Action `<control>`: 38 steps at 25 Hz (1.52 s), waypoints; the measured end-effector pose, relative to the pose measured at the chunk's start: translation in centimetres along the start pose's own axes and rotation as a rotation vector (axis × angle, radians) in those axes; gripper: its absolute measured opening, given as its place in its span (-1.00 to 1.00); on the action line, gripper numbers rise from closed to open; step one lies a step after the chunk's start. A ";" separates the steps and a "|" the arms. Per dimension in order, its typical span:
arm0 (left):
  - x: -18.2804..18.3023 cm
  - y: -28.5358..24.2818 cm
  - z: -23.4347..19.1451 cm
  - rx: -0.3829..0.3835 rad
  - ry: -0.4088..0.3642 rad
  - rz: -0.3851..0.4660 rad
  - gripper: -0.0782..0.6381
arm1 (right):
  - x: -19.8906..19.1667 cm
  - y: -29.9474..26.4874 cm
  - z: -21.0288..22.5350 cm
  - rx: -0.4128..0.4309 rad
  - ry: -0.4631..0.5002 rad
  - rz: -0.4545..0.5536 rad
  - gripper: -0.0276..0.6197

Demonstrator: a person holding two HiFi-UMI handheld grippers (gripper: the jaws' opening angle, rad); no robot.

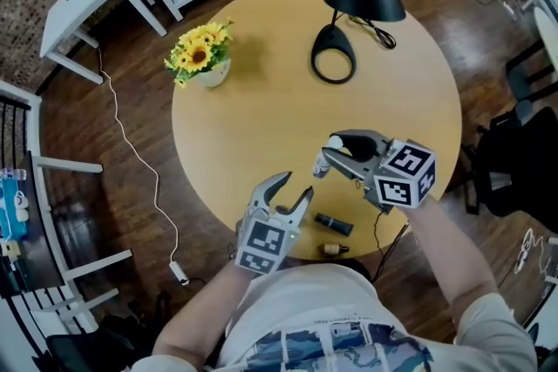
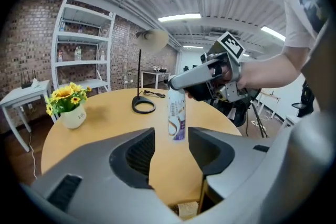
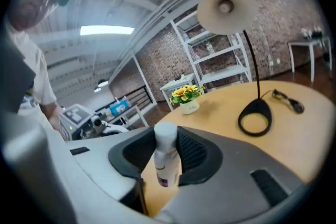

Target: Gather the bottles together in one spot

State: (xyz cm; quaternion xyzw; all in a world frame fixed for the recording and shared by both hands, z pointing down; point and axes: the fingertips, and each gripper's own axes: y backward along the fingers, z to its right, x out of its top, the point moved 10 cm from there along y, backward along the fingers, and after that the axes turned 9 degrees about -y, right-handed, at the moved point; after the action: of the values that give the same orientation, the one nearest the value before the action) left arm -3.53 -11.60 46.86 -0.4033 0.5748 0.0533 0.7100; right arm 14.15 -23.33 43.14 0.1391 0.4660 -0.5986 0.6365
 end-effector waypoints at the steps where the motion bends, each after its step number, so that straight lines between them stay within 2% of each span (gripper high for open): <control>1: -0.4 0.3 -0.6 0.006 0.025 -0.013 -0.22 | 0.5 -0.5 0.9 -0.023 0.070 -0.009 -0.53; 4: -1.6 1.4 -1.9 0.023 0.099 -0.050 -0.22 | 2.0 -2.1 4.4 -0.072 0.224 -0.007 -0.53; 6: -2.4 2.5 -2.0 0.030 0.144 -0.074 -0.22 | 2.3 -3.2 7.0 -0.112 0.279 0.009 -0.53; 11: -3.7 4.0 -1.4 0.054 0.221 -0.088 -0.22 | 3.2 -5.4 13.3 -0.206 0.316 0.062 -0.53; 16: -4.7 5.4 -1.1 0.072 0.305 -0.109 -0.25 | 3.0 -7.2 15.6 -0.265 0.344 0.086 -0.53; 23: -5.0 5.9 -0.7 0.066 0.329 -0.107 -0.25 | 2.7 -8.0 17.2 -0.316 0.301 0.141 -0.53; 27: -5.1 5.6 -0.4 0.054 0.335 -0.105 -0.25 | 2.6 -8.4 16.9 -0.327 0.347 0.130 -0.53; 31: -4.8 5.4 -0.1 0.044 0.331 -0.105 -0.25 | 2.4 -7.9 17.0 -0.341 0.321 0.147 -0.51; 34: -4.8 5.4 0.0 0.042 0.325 -0.112 -0.25 | 2.4 -7.8 17.0 -0.332 0.307 0.160 -0.25; 38: -4.4 5.3 0.3 0.047 0.318 -0.118 -0.25 | 2.7 -7.2 16.6 -0.327 0.308 0.180 -0.16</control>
State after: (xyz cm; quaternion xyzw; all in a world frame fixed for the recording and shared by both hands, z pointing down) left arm -7.61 -6.12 47.95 -0.4231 0.6561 -0.0666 0.6213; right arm 14.44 -38.98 52.60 0.1646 0.6341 -0.4276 0.6229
